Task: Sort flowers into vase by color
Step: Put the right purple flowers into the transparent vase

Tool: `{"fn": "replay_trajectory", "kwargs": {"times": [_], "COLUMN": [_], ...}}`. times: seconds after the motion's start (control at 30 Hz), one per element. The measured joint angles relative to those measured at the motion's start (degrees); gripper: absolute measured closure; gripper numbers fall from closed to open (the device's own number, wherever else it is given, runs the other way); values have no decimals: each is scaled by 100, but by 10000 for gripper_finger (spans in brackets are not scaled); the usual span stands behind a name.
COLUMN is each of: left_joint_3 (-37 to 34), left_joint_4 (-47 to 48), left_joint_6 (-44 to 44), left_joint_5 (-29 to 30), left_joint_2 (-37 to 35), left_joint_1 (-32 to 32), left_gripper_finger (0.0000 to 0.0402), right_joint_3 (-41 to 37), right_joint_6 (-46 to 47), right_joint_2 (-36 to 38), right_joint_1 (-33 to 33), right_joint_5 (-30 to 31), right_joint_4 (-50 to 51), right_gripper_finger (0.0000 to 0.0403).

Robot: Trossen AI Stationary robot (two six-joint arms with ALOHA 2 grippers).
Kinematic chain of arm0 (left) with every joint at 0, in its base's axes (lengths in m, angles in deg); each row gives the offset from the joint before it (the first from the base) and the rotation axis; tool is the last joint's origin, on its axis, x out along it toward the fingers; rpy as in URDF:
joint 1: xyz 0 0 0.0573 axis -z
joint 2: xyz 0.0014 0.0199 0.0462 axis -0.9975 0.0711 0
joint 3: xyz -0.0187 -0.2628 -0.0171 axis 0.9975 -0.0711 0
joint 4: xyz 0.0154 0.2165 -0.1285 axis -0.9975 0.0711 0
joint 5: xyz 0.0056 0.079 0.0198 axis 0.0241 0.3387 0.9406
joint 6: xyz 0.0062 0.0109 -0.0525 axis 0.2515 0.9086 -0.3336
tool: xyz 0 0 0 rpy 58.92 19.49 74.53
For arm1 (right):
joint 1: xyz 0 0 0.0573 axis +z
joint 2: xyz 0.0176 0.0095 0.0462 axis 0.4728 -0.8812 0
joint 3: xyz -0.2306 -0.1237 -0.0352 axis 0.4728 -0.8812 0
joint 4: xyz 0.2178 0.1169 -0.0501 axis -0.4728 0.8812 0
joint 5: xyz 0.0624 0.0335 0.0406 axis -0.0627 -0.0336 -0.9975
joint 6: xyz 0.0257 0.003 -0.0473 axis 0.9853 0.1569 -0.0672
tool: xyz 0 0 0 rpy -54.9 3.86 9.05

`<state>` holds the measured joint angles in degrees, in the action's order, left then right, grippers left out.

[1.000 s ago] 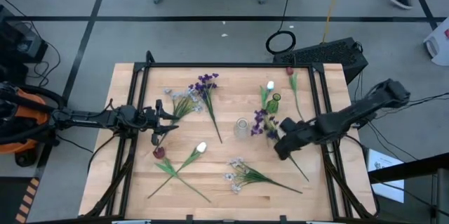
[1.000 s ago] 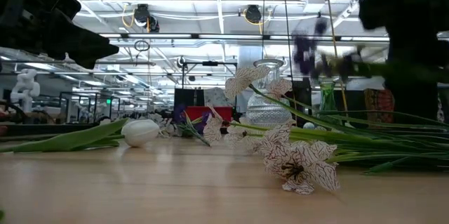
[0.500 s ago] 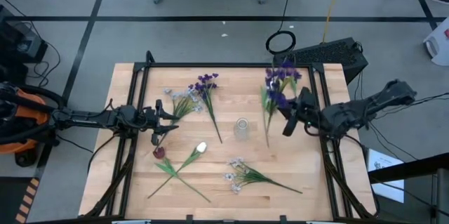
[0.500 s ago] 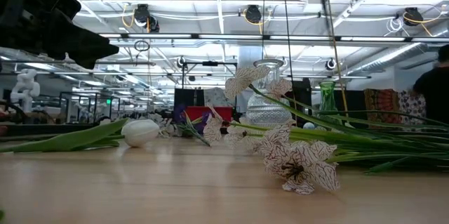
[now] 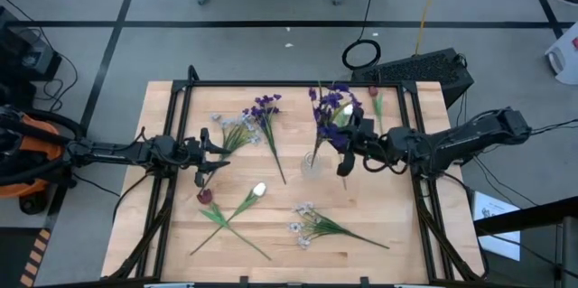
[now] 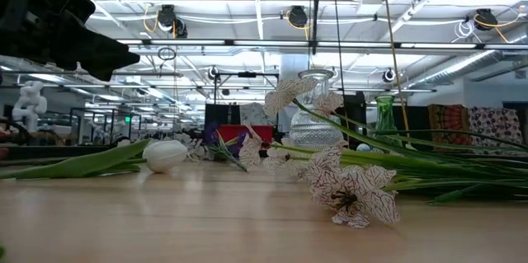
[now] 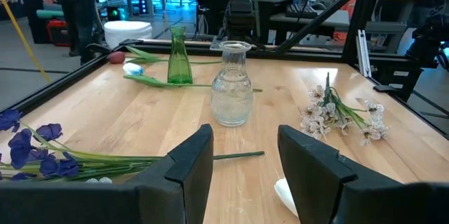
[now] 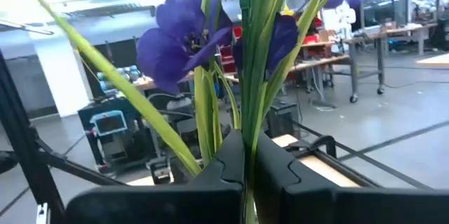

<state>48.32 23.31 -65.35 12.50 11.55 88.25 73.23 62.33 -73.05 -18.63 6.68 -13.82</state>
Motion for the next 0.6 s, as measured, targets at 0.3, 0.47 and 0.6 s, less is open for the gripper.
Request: {"fn": "replay_trajectory", "kwargs": {"times": [0.3, 0.47, 0.6], "left_joint_3": [1, 0, 1], "left_joint_4": [-2, -2, -2], "left_joint_6": [0, 0, 0], "left_joint_5": [1, 0, 0], "left_joint_2": [0, 0, 0], "left_joint_1": [0, 0, 1], "left_gripper_finger": [235, 235, 235], "right_joint_3": [0, -92, -495], "right_joint_6": [86, 146, 149], "right_joint_2": [-131, -342, -586], "right_joint_1": [-329, -356, -354], "right_joint_5": [-68, -68, -68], "right_joint_4": [228, 200, -567], "right_gripper_finger": [402, 402, 402]}}
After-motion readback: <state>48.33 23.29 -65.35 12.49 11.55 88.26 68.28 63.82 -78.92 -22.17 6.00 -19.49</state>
